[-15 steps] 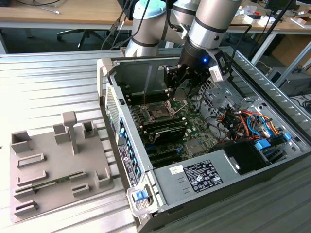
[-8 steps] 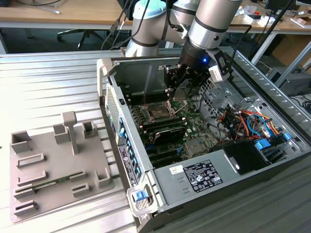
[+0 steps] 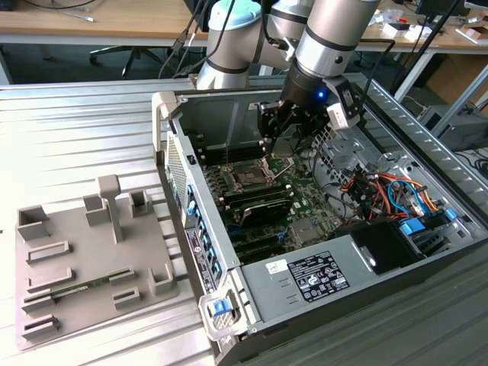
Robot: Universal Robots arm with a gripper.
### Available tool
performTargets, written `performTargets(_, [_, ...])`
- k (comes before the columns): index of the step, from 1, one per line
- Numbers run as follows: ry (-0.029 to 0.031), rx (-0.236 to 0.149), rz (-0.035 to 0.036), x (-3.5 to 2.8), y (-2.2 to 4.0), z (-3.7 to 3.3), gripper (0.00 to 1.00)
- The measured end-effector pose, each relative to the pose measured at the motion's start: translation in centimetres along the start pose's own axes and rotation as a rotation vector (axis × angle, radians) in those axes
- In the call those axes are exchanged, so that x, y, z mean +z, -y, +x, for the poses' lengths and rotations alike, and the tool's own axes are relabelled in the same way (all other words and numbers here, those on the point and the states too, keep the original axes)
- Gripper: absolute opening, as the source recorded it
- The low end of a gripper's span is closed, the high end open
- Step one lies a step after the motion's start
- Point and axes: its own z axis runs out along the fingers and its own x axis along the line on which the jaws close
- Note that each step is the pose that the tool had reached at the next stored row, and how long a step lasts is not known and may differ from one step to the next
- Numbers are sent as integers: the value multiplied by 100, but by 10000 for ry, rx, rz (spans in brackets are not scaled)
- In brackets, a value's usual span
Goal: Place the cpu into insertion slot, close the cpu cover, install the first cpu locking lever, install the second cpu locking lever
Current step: 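Place the cpu into insertion slot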
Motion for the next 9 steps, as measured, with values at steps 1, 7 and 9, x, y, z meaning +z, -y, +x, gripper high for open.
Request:
performTargets(1, [1,43,-1,0,0,0,55])
performTargets(7, [5,201,-4,0,0,0,55])
performTargets(9, [6,249,-6,0,0,0,55])
